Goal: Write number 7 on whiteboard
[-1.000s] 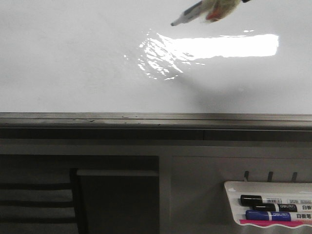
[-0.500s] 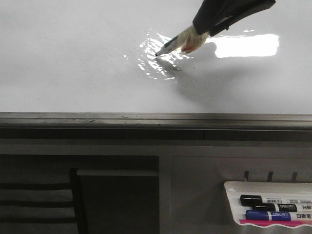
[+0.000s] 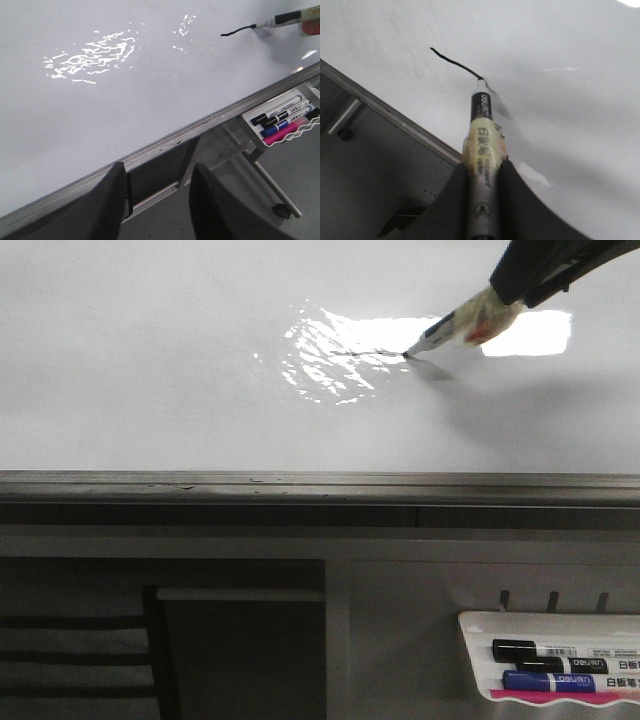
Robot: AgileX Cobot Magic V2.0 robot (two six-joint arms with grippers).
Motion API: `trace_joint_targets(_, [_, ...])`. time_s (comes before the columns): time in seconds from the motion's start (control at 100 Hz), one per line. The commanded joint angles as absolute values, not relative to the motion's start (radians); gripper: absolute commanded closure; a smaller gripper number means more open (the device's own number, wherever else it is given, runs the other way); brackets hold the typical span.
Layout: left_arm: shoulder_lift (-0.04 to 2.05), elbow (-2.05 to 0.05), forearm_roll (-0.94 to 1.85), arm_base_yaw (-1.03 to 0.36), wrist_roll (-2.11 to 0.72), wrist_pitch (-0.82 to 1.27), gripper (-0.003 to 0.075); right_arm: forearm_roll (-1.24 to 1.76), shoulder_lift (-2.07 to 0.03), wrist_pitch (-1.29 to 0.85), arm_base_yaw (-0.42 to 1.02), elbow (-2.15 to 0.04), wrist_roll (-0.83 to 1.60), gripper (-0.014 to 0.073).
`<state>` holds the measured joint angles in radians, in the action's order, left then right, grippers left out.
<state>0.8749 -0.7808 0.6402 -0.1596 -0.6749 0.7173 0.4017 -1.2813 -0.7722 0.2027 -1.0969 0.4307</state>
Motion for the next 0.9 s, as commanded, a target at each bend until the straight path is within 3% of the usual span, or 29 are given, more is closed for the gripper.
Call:
trace_joint_targets(0.0, [0.865, -0.807, 0.681, -0.156, -0.665, 0.665, 0.0447, 0.358, -1.256, -0.731, 0.184, -1.125, 0.411, 0.0639])
trace_joint_targets(0.65, [0.865, -0.807, 0.681, -0.156, -0.669, 0.669, 0.0447, 0.385, -1.304, -0.829, 0.276, -1.096, 0.415, 0.0639])
trace_joint_targets(0.89, [0.895, -0.882, 0.695, -0.224, -0.788, 0.825, 0.0447, 0.57, -1.199, -1.055, 0.276, -1.213, 0.708, 0.0639])
